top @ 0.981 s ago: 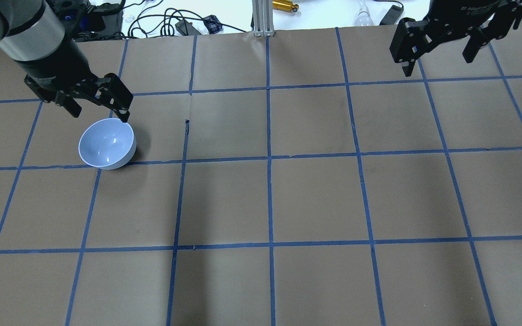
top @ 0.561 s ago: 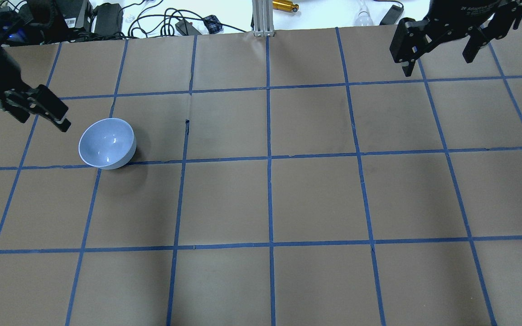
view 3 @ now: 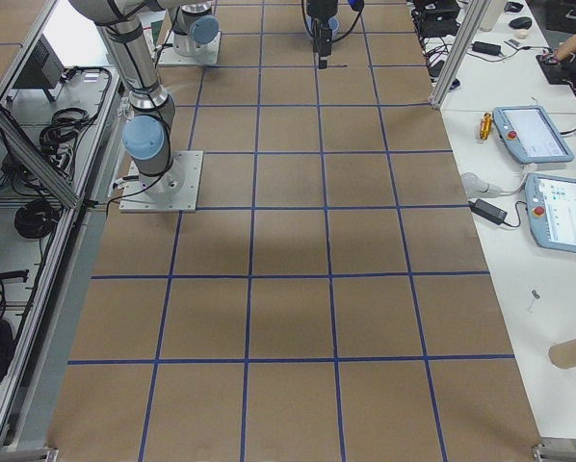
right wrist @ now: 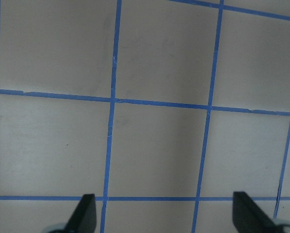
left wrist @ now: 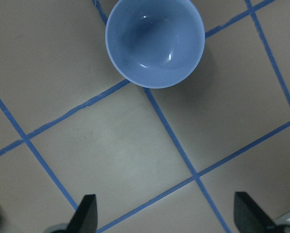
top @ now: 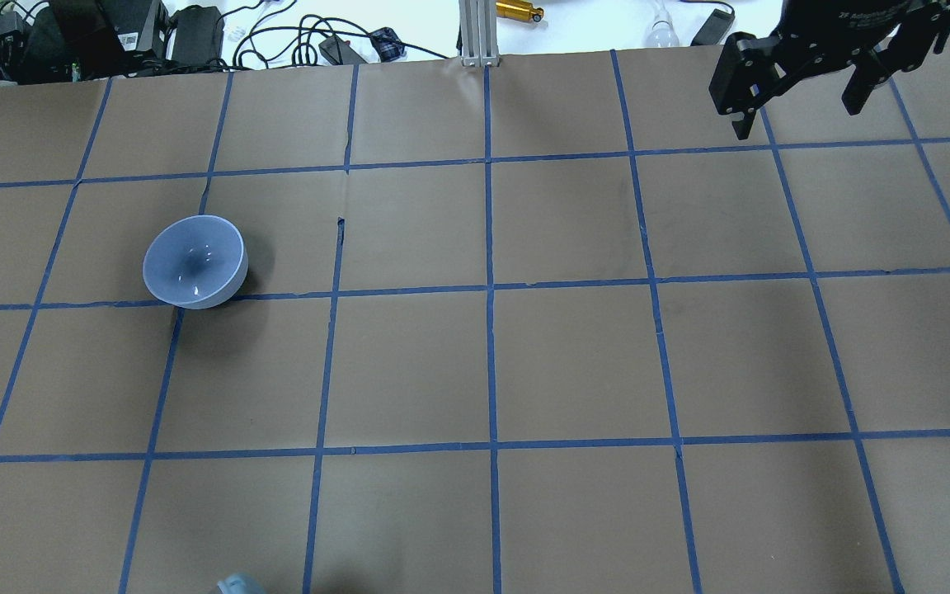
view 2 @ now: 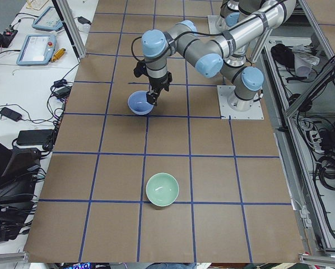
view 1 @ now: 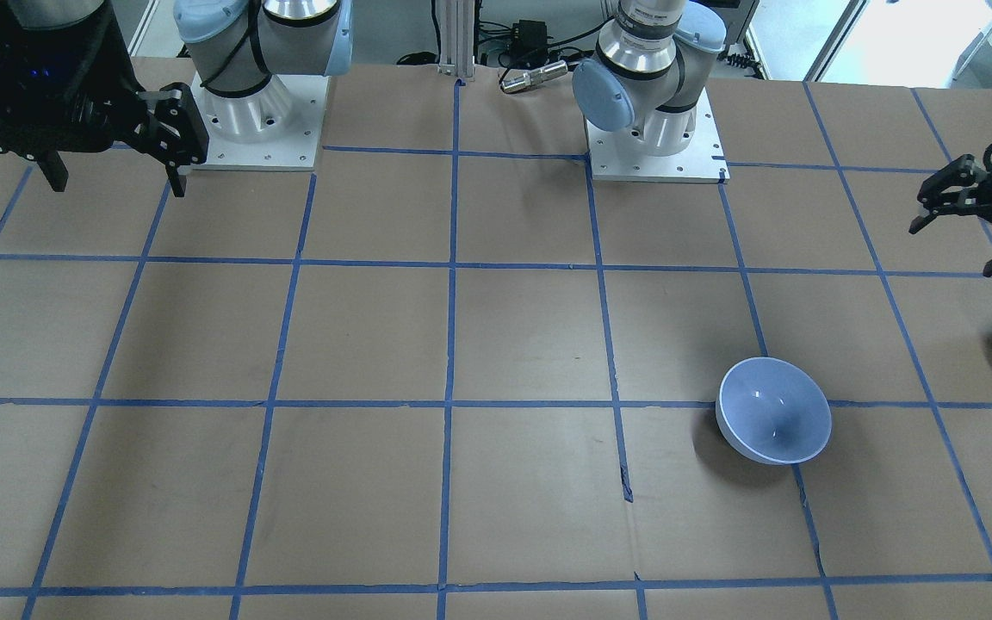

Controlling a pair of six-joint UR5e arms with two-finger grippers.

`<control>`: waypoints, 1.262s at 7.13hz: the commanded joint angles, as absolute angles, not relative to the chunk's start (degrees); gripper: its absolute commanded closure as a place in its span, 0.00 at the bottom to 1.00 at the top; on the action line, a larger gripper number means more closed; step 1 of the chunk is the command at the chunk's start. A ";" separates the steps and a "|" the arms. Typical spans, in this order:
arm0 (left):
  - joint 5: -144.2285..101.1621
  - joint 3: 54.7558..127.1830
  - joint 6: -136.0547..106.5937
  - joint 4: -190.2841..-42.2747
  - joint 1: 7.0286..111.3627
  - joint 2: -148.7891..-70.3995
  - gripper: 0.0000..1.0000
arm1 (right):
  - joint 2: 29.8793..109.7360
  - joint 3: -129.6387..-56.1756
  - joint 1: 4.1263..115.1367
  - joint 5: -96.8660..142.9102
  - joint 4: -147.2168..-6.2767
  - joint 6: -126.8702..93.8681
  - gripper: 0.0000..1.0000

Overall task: Stack green bowl on blue bowl
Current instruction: 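Reach the left gripper off the table edge and grasp the green bowl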

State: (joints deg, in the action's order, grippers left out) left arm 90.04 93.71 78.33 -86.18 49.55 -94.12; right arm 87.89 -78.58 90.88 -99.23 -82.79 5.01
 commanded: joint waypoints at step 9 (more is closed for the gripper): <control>93.08 90.90 141.90 -60.39 25.94 -115.47 0.05 | 87.89 -78.57 90.88 -99.23 -82.79 5.01 0.00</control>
State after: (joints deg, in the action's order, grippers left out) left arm 92.30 92.49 134.69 -63.10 27.14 -112.43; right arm 87.89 -78.57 90.88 -99.23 -82.79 5.01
